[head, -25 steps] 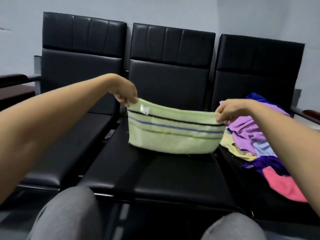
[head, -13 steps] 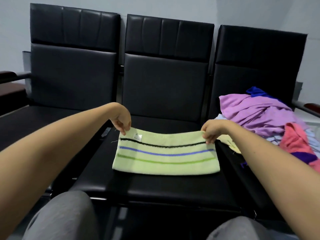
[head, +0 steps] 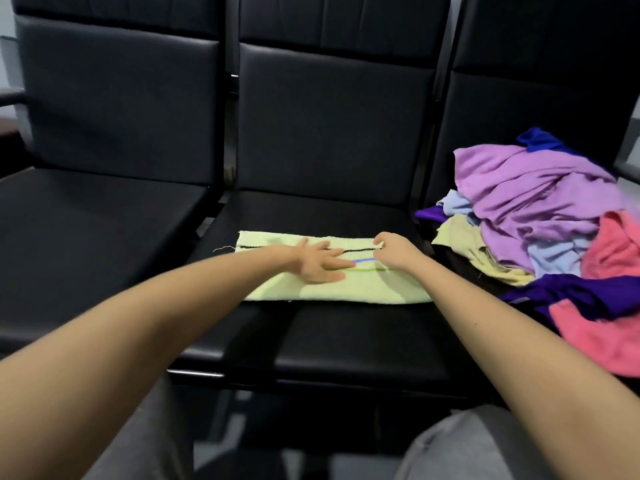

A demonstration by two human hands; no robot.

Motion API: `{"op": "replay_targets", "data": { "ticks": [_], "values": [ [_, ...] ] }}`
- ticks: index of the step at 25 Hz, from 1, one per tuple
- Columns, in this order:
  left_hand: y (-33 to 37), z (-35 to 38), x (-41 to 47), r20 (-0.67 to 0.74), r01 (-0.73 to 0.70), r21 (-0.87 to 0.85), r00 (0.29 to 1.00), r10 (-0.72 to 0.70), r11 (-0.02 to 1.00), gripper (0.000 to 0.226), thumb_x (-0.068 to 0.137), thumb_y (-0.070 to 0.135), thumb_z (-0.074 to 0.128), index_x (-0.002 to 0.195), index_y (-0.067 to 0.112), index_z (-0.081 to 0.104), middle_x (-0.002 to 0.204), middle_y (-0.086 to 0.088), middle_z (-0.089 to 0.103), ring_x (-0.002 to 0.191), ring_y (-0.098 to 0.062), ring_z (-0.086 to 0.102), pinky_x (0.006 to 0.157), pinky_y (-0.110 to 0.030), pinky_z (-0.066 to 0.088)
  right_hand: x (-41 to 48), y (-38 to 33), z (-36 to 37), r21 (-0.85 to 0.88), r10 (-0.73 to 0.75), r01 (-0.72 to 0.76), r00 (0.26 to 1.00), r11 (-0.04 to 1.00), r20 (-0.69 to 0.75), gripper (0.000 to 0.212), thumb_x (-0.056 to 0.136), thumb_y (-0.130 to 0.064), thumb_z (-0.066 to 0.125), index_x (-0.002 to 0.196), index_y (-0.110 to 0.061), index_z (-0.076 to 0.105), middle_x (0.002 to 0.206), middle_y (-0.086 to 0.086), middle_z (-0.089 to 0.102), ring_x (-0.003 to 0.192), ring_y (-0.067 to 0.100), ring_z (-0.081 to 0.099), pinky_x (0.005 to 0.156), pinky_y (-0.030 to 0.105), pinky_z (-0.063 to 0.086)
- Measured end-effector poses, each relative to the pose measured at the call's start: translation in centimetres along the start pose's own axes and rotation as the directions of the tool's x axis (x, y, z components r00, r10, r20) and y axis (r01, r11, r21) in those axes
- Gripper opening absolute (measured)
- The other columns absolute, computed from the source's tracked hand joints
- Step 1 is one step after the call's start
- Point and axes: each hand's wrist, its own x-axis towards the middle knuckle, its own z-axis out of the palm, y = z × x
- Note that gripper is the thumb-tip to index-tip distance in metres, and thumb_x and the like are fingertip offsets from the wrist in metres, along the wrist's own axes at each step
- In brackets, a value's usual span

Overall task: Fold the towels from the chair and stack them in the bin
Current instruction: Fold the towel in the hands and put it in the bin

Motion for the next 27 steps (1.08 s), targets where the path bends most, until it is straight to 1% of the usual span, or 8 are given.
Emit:
{"op": "replay_targets", "data": {
  "ticks": [4, 7, 10, 13, 16, 20, 24, 27],
  "values": [
    [0.8, 2.1, 1.5, -0.092, 0.304, -0.182, 0.942, -0.324, 0.935, 0.053, 0.094, 0.063, 0.009, 0.145, 0.052, 0.0, 0.159, 0.01, -0.01, 0.145, -0.033, -0.013, 0.109, -0.064, -0.011, -0.9, -0.4, 1.9, 0.094, 0.012, 0.016, 0.957, 0.995, -0.291, 0.037, 0.09, -0.01, 0.044, 0.127, -0.012, 0.051, 0.131, 0.013, 0.048, 0.122, 0.033, 0.045, 0.098, 0.038, 0.036],
    [2.2, 1.5, 1.4, -0.005, 0.515, -0.453, 0.814, -0.58, 0.727, 0.057, 0.096, 0.054, 0.018, 0.15, 0.041, 0.004, 0.16, 0.001, -0.009, 0.144, -0.038, -0.013, 0.109, -0.064, -0.01, -1.7, -1.2, 3.3, 0.205, 0.081, -0.011, 0.937, 0.979, -0.341, 0.024, 0.09, -0.012, 0.042, 0.109, -0.011, 0.057, 0.12, 0.012, 0.054, 0.115, 0.033, 0.049, 0.094, 0.038, 0.038],
    [4.6, -0.7, -0.1, 0.15, 0.404, -0.679, 0.894, -0.423, 0.613, 0.058, 0.098, 0.042, 0.035, 0.148, 0.016, 0.024, 0.155, -0.008, 0.02, 0.142, -0.032, 0.02, 0.112, -0.044, 0.02, -2.4, -1.7, 4.8, 0.352, 0.134, -0.056, 0.971, 0.934, -0.2, 0.012, 0.09, -0.019, 0.044, 0.095, -0.012, 0.052, 0.1, 0.006, 0.057, 0.099, 0.029, 0.055, 0.074, 0.033, 0.04],
    [3.6, -2.1, -2.0, -0.164, 0.36, -0.572, 0.83, -0.533, 0.737, 0.019, 0.094, 0.019, 0.039, 0.093, 0.008, 0.054, 0.109, -0.014, 0.055, 0.086, -0.023, 0.056, 0.07, -0.029, 0.044, -2.1, -1.3, 5.1, 0.493, 0.252, -0.147, 0.955, 0.858, -0.154, 0.024, 0.091, -0.027, 0.047, 0.103, -0.007, 0.05, 0.094, 0.006, 0.051, 0.086, 0.024, 0.049, 0.065, 0.029, 0.036],
    [-0.4, -0.6, -3.1, -0.229, 0.365, -0.655, 0.739, -0.634, 0.662, 0.008, 0.089, 0.013, 0.046, 0.082, 0.007, 0.048, 0.08, -0.009, 0.054, 0.066, -0.021, 0.049, 0.059, -0.029, 0.041, -1.4, -1.3, 4.4, 0.573, 0.321, -0.239, 0.946, 0.784, -0.044, 0.036, 0.089, -0.031, 0.052, 0.112, -0.003, 0.055, 0.102, 0.01, 0.058, 0.093, 0.027, 0.056, 0.073, 0.03, 0.044],
    [-2.6, 1.3, -2.6, -0.132, 0.235, -0.857, 0.76, -0.637, 0.458, 0.029, 0.089, 0.018, 0.058, 0.063, 0.007, 0.049, 0.056, -0.005, 0.049, 0.045, -0.015, 0.041, 0.045, -0.023, 0.033, 0.0, -1.1, 4.2, 0.744, 0.331, -0.249, 0.943, 0.62, 0.039, 0.057, 0.087, -0.021, 0.061, 0.135, 0.002, 0.042, 0.125, 0.015, 0.055, 0.107, 0.029, 0.055, 0.084, 0.031, 0.046],
    [-3.5, 0.5, -1.8, 0.054, 0.247, -0.945, 0.765, -0.642, 0.214, 0.026, 0.085, 0.023, 0.067, 0.072, 0.01, 0.049, 0.058, -0.002, 0.043, 0.044, -0.01, 0.031, 0.039, -0.019, 0.026, 1.1, -1.0, 3.6, 0.747, 0.348, -0.311, 0.93, 0.587, 0.114, 0.044, 0.083, -0.014, 0.068, 0.122, 0.002, 0.054, 0.115, 0.013, 0.059, 0.094, 0.026, 0.058, 0.072, 0.029, 0.045],
    [-3.3, 0.3, -1.7, 0.178, 0.241, -0.97, 0.79, -0.587, 0.029, 0.023, 0.085, 0.01, 0.067, 0.075, 0.013, 0.047, 0.06, 0.002, 0.034, 0.038, -0.005, 0.027, 0.03, -0.014, 0.02, 0.1, -1.0, 2.3, 0.703, 0.322, -0.372, 0.923, 0.606, 0.211, 0.013, 0.088, -0.016, 0.063, 0.091, -0.006, 0.056, 0.074, 0.006, 0.052, 0.056, 0.013, 0.042, 0.048, 0.025, 0.033]
  ]
}}
